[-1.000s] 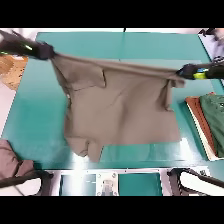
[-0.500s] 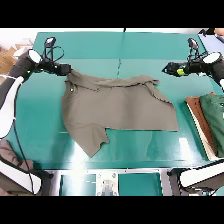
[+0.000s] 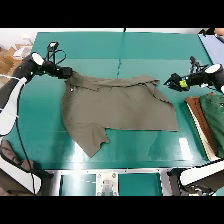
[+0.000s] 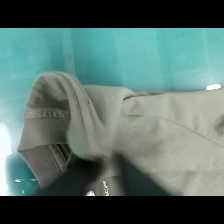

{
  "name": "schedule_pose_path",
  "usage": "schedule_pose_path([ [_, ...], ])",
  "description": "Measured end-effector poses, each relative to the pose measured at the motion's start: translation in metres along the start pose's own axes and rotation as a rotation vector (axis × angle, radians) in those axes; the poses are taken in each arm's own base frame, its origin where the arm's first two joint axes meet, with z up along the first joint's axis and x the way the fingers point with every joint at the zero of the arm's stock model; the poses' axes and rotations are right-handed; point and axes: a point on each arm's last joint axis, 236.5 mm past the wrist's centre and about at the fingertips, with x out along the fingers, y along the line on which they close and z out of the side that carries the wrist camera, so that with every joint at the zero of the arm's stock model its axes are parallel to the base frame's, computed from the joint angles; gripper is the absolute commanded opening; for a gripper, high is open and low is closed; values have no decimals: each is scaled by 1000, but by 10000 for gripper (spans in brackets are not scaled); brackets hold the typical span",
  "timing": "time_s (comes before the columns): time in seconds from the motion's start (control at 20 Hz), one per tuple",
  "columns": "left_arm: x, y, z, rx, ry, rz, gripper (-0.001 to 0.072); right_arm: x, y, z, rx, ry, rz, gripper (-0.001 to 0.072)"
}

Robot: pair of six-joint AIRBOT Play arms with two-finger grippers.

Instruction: Fold the shirts.

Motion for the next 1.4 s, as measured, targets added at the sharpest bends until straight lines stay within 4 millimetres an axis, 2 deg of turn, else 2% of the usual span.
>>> schedule_pose_path([
  [0.15,-12,7,3,-13,19,-3,661,-7,-11,-14,40,45,5,391],
  [0.25,-32,19,4,-47,61,-11,660,-22,-22,-23,69,76,7,391],
  [0.35,-56,37,-9,-101,143,-22,659,-41,-35,-38,114,110,14,391],
  [0.4,-67,45,-21,-136,199,-30,628,-50,-43,-46,136,119,11,391],
  [0.45,-77,54,-37,-180,263,-39,490,-60,-50,-57,157,129,13,390],
  [0.55,-94,64,-76,-266,394,-64,486,-76,-64,-79,191,138,15,391],
  [0.65,-108,63,-120,-346,515,-93,487,-88,-73,-102,208,145,18,392],
  [0.85,-138,36,-207,-443,690,-150,489,-98,-87,-147,235,163,21,392],
  [0.9,-141,30,-223,-459,695,-150,491,-99,-91,-157,247,164,15,392],
  [0.95,-141,22,-237,-477,685,-158,541,-98,-93,-164,256,159,11,392],
  [1.05,-130,7,-252,-522,625,-195,558,-95,-96,-178,271,163,9,392],
  [1.2,-107,-9,-262,-599,523,-261,558,-92,-99,-189,284,167,6,421],
  [1.35,-90,-24,-268,-671,481,-332,558,-90,-103,-191,285,154,-4,449],
  [1.4,-85,-34,-270,-686,481,-367,557,-89,-104,-190,286,147,-9,512],
])
